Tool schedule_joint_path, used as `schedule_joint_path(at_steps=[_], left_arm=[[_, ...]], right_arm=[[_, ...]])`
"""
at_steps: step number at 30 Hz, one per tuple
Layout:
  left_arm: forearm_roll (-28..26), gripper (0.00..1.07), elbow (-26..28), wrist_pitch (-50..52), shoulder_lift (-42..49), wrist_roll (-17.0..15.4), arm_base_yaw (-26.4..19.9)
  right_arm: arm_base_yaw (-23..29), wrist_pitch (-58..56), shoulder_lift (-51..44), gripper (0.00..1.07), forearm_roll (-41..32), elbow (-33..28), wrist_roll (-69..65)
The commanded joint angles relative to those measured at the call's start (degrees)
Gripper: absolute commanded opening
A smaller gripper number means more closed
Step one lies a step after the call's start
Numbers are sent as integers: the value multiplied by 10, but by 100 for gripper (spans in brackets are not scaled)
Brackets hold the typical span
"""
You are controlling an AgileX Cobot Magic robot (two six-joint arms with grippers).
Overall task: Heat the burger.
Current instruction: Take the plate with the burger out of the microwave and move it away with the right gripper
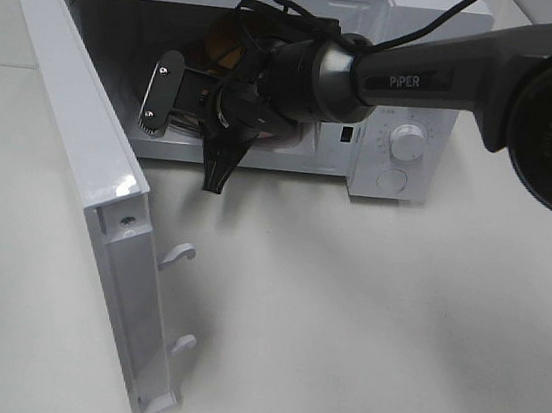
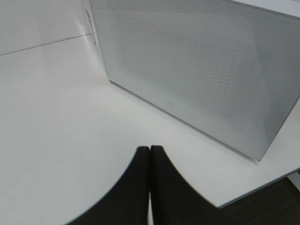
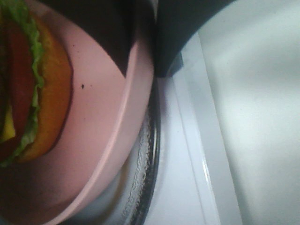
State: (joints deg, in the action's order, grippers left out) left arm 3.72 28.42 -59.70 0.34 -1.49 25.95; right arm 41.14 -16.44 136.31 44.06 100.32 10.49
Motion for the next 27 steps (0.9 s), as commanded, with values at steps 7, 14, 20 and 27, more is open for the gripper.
schedule_joint_path(at_steps=[7, 14, 20, 27], left_arm=[[-3, 0, -1, 5, 10, -2, -2], [-3, 0, -1, 5, 10, -2, -2], [-3, 0, -1, 5, 10, -3, -2], [-3, 0, -1, 5, 10, -3, -2]], right_arm=[[-10, -48, -25, 0, -52, -10, 71], [-10, -48, -52, 0, -99, -33, 172], [-3, -40, -89, 0, -109, -77, 244], [-2, 6, -137, 0, -104, -148, 272]])
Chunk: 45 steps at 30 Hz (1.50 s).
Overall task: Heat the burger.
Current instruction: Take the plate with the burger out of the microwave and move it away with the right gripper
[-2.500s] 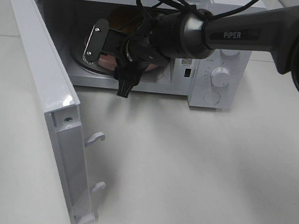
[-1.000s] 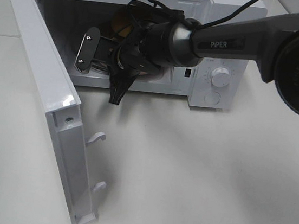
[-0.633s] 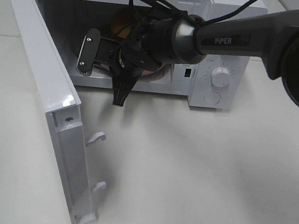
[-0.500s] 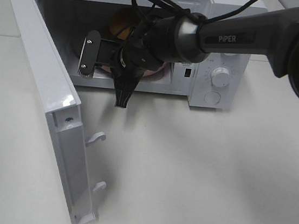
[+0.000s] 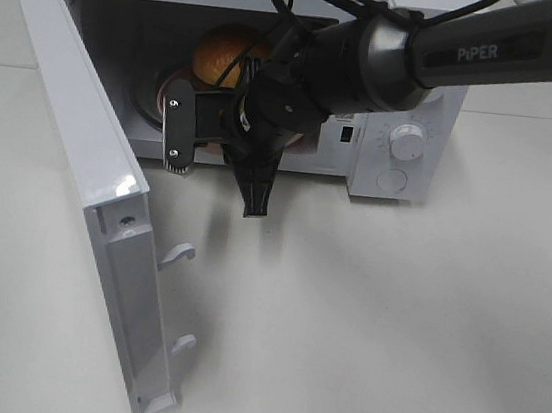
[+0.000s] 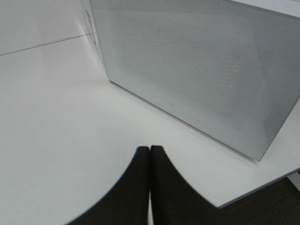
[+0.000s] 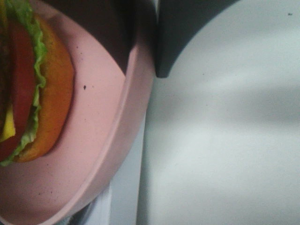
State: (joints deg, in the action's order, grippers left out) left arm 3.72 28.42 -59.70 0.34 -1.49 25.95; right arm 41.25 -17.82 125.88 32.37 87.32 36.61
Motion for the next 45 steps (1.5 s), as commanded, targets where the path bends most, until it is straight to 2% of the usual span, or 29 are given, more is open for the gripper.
schedule_joint_path(at_steps=[1, 24, 27, 45], left_arm=[[-3, 0, -1, 5, 10, -3, -2], [-3, 0, -1, 5, 10, -3, -2], [-3, 0, -1, 5, 10, -3, -2], [-3, 0, -1, 5, 10, -3, -2]], right_arm=[[-3, 29, -40, 0, 13, -29, 18], [2, 78, -214, 0, 13, -234, 119], [2, 78, -248, 0, 13, -275, 140], [2, 74, -380, 0, 10, -442, 141]])
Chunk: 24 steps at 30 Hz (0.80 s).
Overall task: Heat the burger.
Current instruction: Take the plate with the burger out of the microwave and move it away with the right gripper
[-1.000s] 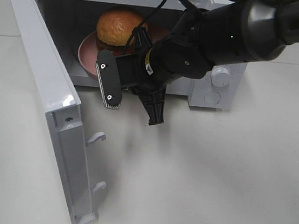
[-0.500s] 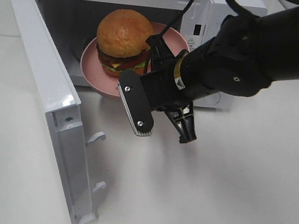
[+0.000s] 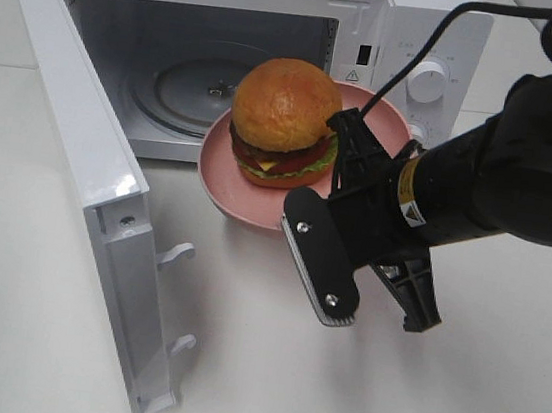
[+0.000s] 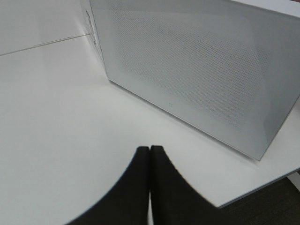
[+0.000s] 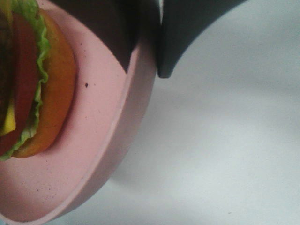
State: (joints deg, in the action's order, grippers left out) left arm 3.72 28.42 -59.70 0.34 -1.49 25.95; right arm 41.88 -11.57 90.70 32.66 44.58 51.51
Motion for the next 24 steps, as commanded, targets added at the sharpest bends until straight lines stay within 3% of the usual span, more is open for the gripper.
schedule_joint_path(at_steps=[1, 24], left_arm=[[-3, 0, -1, 5, 10, -3, -2], [-3, 0, -1, 5, 10, -3, -2]], right_arm=[[-4, 7, -41, 0, 7, -32, -16], [-4, -66, -180, 0, 8, -173, -178]])
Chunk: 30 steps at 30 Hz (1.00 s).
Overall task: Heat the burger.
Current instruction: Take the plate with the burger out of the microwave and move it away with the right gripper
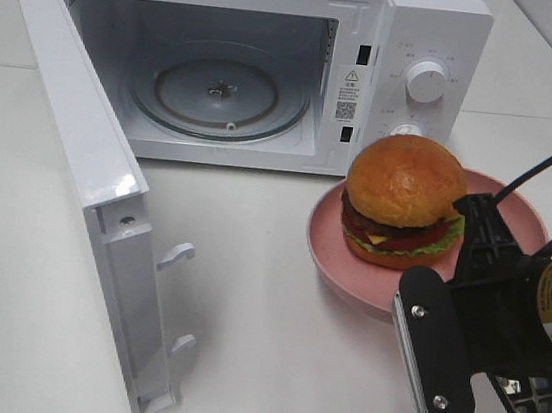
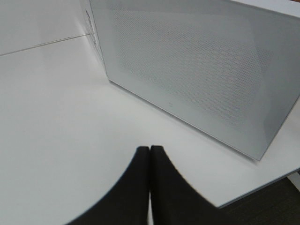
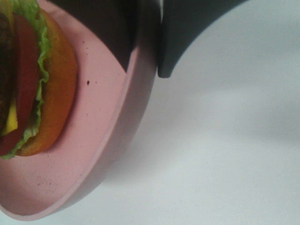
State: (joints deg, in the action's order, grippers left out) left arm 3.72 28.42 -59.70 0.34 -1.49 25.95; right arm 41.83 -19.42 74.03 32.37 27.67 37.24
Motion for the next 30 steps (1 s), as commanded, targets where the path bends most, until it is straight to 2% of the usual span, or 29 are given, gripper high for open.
schedule_joint_path(at_steps=[1, 9, 17, 21, 23, 24, 25, 27, 28, 29, 30], left_arm=[[-4, 0, -1, 5, 10, -3, -2], [-4, 0, -1, 5, 10, -3, -2], [-4, 0, -1, 5, 10, -3, -2], [-4, 0, -1, 5, 10, -3, -2], [-4, 0, -1, 5, 10, -3, -2], [-4, 0, -1, 5, 10, -3, -2], [-4, 0, -1, 5, 10, -3, -2], [-4, 0, -1, 5, 10, -3, -2], [-4, 0, -1, 5, 10, -3, -2], [-4, 0, -1, 5, 10, -3, -2], [-4, 0, -1, 5, 10, -3, -2]], right_arm=[[-3, 6, -13, 0, 11, -9, -66], [-5, 10, -13, 0, 21, -40, -171], [-5, 12, -13, 0, 88, -57, -281], [-5, 8, -4, 0, 146, -57, -368], [-5, -1, 14, 0, 210, -57, -445], [-5, -1, 14, 0, 210, -57, -445], [-5, -10, 30, 0, 258, -57, -500], [-5, -15, 41, 0, 279, -57, -525], [-5, -23, 64, 0, 331, -57, -591], [-5, -23, 64, 0, 331, -57, -591], [-5, -34, 85, 0, 380, -57, -672]])
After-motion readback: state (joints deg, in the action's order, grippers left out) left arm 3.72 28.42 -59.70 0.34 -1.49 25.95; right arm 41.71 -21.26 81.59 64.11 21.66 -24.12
